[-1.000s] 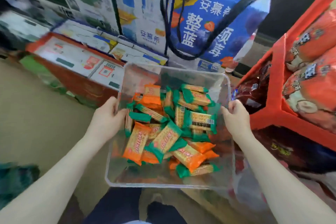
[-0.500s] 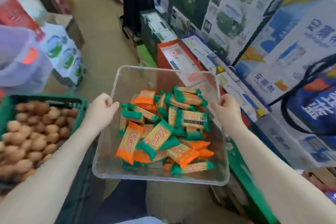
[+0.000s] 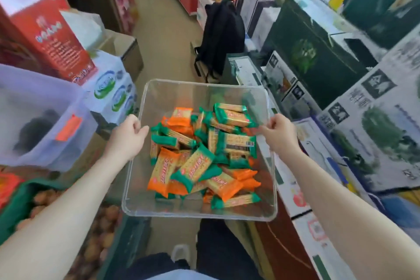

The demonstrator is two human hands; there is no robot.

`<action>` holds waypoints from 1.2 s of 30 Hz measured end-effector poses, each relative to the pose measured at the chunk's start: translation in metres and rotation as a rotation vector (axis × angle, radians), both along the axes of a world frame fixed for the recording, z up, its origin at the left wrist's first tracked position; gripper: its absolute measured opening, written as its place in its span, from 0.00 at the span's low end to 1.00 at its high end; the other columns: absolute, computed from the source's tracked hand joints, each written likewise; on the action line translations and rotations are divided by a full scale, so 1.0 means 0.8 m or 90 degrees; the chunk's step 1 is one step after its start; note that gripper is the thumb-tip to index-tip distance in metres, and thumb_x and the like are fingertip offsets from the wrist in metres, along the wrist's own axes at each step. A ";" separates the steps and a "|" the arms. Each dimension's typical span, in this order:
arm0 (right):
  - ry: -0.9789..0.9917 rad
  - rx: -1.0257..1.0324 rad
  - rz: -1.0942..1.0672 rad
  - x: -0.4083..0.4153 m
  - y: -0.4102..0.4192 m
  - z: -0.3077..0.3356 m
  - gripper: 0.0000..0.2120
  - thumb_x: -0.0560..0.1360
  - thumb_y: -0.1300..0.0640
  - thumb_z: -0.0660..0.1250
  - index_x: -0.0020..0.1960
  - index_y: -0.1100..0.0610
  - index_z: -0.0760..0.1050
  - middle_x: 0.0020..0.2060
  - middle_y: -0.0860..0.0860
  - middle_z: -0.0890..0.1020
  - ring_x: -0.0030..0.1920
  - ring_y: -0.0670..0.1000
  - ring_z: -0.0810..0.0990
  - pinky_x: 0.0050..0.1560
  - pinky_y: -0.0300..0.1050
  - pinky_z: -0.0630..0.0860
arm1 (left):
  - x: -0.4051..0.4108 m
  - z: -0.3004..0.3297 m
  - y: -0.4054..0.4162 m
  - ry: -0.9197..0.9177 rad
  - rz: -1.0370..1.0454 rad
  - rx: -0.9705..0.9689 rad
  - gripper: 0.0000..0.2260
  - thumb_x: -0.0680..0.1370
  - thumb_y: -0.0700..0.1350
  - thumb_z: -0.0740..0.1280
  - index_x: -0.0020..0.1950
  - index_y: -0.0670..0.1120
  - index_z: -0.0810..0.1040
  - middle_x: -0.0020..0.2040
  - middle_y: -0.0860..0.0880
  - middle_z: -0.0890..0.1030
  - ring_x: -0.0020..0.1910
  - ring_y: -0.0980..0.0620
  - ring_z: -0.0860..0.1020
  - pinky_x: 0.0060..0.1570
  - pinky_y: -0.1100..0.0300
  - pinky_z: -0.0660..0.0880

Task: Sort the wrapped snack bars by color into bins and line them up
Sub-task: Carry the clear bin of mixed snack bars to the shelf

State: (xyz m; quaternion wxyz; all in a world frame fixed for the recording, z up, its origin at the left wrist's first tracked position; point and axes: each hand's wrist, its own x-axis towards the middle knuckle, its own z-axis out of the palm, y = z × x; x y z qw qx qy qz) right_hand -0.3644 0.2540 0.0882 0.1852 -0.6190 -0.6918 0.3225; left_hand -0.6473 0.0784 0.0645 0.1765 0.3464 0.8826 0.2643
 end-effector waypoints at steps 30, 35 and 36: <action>-0.020 -0.038 0.152 -0.642 0.684 -0.011 0.11 0.70 0.61 0.67 0.35 0.57 0.65 0.32 0.52 0.75 0.33 0.54 0.74 0.36 0.51 0.77 | -0.571 -0.007 0.593 -0.006 0.174 -0.014 0.12 0.77 0.46 0.64 0.38 0.43 0.65 0.31 0.47 0.70 0.36 0.44 0.70 0.35 0.54 0.61; -0.011 -0.023 0.207 -0.780 0.800 -0.012 0.12 0.70 0.60 0.67 0.33 0.56 0.64 0.33 0.54 0.75 0.36 0.56 0.75 0.37 0.52 0.76 | -0.679 0.003 0.687 0.001 0.232 0.003 0.14 0.78 0.46 0.63 0.36 0.45 0.62 0.31 0.47 0.68 0.33 0.46 0.69 0.31 0.56 0.61; -0.012 -0.017 0.225 -0.809 0.825 -0.013 0.13 0.71 0.60 0.67 0.33 0.56 0.63 0.33 0.53 0.74 0.37 0.55 0.75 0.37 0.50 0.75 | -0.698 0.003 0.707 0.001 0.247 0.010 0.15 0.78 0.46 0.63 0.36 0.45 0.62 0.31 0.48 0.68 0.32 0.48 0.68 0.30 0.57 0.60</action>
